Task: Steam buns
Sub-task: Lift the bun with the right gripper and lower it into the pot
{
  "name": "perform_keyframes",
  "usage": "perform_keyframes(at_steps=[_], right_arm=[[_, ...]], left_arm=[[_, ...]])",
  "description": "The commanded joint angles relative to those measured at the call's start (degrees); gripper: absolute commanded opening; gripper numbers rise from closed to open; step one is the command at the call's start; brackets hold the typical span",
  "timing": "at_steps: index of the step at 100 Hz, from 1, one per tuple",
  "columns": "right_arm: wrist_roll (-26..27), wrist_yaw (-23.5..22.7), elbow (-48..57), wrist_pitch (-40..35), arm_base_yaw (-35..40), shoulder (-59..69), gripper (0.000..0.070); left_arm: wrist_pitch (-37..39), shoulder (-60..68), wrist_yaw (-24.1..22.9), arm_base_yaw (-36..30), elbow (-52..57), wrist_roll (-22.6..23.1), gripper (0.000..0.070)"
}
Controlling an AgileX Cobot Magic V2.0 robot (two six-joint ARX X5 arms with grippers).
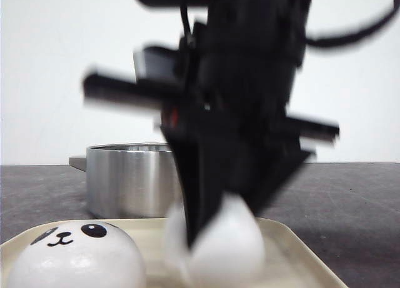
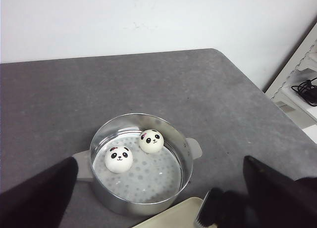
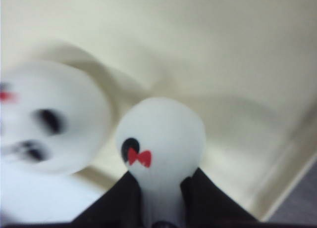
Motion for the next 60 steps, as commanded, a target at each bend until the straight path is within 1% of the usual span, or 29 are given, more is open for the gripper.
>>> perform_keyframes(at_steps=[1,12,21,27,31,41,55,60], right_arm=[[-2.82,1.16,6.03,-0.66,1.42,-2.60,0.0003],[-5.46,4.87,14.01,-4.02,1.92,-4.35,0.0003],[-8.92,10.03,20.37,-6.45,1.53,-4.33,0.0003],[-11.43,13.68,23.32,-6.62,0.42,-4.22,0.0002],[-12.74,15.26,24.50,-6.25,-0.72,-4.22,0.0003],[-14.27,14.91,25.03,-3.98,-4.92,-4.20,0.0003],[-16.39,14.80,25.03,-2.67,-11.91,-2.54,0.0002],[-16.87,13.40,25.03,-2.27,-14.19,-1.49,0.0003]], left_arm=[[0.46,0.35,-0.20,-0.37,1.03,0.37,0.0700],[0.61,0.35,-0.20,-0.37,1.03,0.39,0.0700],[0.66,0.35,-0.20,-0.37,1.03,0.55,0.0700],[0.66,0.35,-0.20,-0.37,1.03,0.57,0.0700],[0.66,0.35,-0.20,-0.37,1.03,0.57,0.0700],[0.63,0.35,-0.22,-0.37,1.03,0.57,0.0700],[0.63,0.37,-0.22,-0.37,1.03,0.57,0.0700],[0.63,0.37,-0.22,-0.37,1.03,0.55,0.0700]])
